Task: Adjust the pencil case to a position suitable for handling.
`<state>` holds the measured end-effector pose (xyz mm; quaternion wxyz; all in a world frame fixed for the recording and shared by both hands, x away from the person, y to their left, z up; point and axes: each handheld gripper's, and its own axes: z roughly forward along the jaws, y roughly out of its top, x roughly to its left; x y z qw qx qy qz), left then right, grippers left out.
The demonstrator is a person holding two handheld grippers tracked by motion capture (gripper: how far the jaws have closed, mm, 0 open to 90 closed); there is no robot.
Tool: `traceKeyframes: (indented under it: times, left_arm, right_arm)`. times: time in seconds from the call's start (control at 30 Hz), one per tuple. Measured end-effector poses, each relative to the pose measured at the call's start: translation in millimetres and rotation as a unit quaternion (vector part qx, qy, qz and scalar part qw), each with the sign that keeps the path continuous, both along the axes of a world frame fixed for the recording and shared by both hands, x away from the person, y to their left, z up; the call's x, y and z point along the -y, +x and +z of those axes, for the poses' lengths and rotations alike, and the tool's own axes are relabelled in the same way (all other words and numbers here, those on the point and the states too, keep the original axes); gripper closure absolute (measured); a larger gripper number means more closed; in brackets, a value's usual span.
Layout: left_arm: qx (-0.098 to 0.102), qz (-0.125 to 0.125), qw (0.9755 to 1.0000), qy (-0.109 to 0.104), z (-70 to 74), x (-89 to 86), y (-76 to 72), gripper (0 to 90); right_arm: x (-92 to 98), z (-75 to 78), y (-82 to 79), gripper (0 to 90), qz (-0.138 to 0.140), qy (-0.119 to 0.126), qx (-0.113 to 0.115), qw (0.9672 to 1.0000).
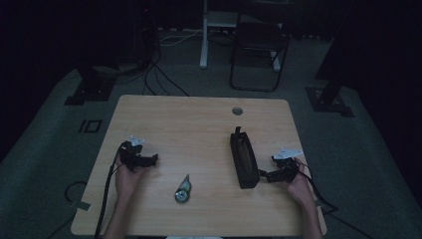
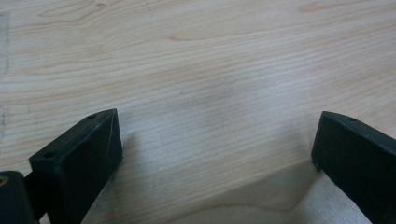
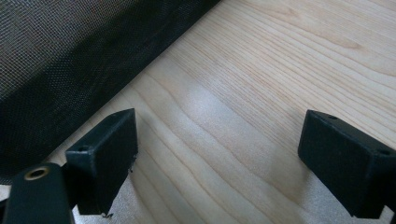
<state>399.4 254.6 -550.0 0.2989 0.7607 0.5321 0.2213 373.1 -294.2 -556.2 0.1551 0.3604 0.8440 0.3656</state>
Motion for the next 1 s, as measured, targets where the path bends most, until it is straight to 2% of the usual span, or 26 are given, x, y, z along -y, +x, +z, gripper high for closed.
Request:
traceKeyframes:
  times: [0.13, 0.23, 0.3, 0.43, 0.57, 0.67, 0.8, 0.9, 1.0]
  left_arm:
    - [0.000, 0.002, 1.0000, 0.000, 0.0, -0.1, -0.5, 2.0]
    - [0.000, 0.008, 1.0000, 0.001, 0.0, 0.2, -1.8, 2.1]
    - [0.000, 0.010, 0.9999, 0.000, 0.0, 0.6, -2.7, 2.1]
    - [0.000, 0.010, 0.9999, 0.000, 0.0, 1.1, -4.0, 2.1]
    - [0.000, 0.010, 1.0000, 0.001, 0.0, 1.1, -4.2, 2.1]
    - [0.000, 0.010, 1.0000, 0.000, 0.0, 1.2, -4.2, 2.1]
    - [0.000, 0.010, 1.0000, 0.001, 0.0, 1.3, -4.3, 2.1]
    - [0.000, 0.010, 1.0000, 0.001, 0.0, 1.4, -4.5, 2.2]
    - [0.000, 0.010, 1.0000, 0.001, 0.0, 1.4, -4.5, 2.1]
  right_arm:
    - [-0.1, 0.0, -0.8, 12.0, -0.001, 0.000, 0.000, 1.0000]
    - [-2.8, 0.0, -5.2, 13.9, -0.028, 0.003, 0.001, 0.9996]
    - [-3.4, 0.1, -6.7, 15.2, -0.032, 0.003, 0.002, 0.9995]
    - [-3.6, 0.9, -11.4, 26.1, -0.049, 0.009, 0.007, 0.9987]
    - [-1.6, 5.4, -16.0, 38.3, -0.076, 0.007, 0.002, 0.9971]
    - [-0.5, 14.8, -22.3, 42.1, -0.094, 0.017, 0.005, 0.9954]
    - [-5.4, 32.8, -36.1, 41.7, -0.111, 0.035, 0.027, 0.9928]
    - [-16.3, 46.2, -48.2, 39.8, -0.114, 0.039, 0.050, 0.9915]
    - [-23.9, 52.9, -54.7, 38.8, -0.114, 0.041, 0.060, 0.9908]
